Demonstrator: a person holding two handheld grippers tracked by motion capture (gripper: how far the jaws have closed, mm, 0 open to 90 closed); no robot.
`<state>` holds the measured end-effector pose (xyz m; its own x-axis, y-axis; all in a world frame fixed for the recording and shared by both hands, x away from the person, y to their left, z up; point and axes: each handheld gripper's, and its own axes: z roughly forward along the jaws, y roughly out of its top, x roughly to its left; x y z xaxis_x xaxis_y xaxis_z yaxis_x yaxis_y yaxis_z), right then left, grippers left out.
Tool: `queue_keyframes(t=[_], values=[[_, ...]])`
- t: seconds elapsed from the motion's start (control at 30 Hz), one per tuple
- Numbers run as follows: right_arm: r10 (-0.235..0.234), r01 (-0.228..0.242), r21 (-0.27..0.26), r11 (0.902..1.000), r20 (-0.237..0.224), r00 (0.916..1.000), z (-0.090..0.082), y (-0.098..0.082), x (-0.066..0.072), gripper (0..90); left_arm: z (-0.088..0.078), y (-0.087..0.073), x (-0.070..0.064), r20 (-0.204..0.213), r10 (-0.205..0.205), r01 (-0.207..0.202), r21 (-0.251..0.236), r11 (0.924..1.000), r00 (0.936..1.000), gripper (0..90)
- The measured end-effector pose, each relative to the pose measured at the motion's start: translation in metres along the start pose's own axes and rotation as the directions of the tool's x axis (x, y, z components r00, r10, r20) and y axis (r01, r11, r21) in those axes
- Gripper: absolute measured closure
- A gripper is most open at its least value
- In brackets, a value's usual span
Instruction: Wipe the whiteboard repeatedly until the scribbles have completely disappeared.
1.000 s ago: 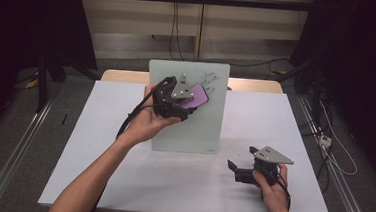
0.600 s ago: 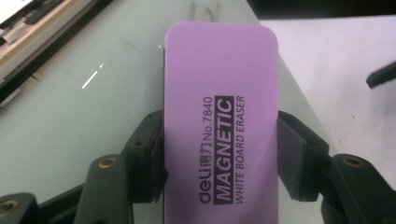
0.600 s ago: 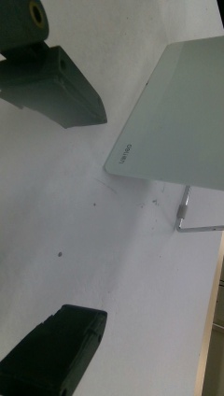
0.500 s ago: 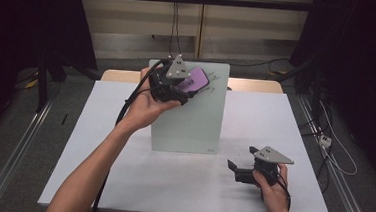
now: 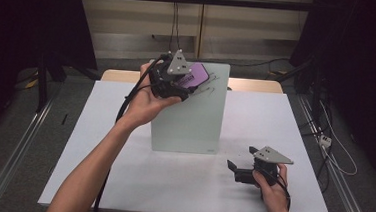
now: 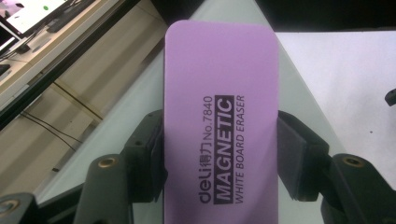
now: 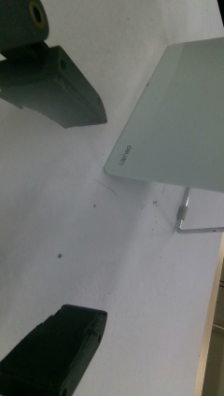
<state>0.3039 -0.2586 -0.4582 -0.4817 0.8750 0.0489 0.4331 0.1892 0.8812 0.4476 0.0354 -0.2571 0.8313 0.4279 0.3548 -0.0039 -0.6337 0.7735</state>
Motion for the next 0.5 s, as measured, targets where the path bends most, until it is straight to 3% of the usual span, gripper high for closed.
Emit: queue_keyframes(t=[0.13, 0.5], values=[[0.002, -0.002, 0.003, 1.0000, -0.001, 1.0000, 0.000, 0.000, 0.000, 6.1, 0.005, 0.000, -0.005, 0.013, -0.011, 0.011, -0.011, 0.9999, 0.9999, 40.7], [0.000, 0.000, -0.004, 1.0000, -0.001, 1.0000, -0.001, 0.000, 0.000, 6.1, 0.024, -0.012, -0.031, 0.075, 0.037, -0.039, 0.031, 0.9987, 0.9965, 40.7]])
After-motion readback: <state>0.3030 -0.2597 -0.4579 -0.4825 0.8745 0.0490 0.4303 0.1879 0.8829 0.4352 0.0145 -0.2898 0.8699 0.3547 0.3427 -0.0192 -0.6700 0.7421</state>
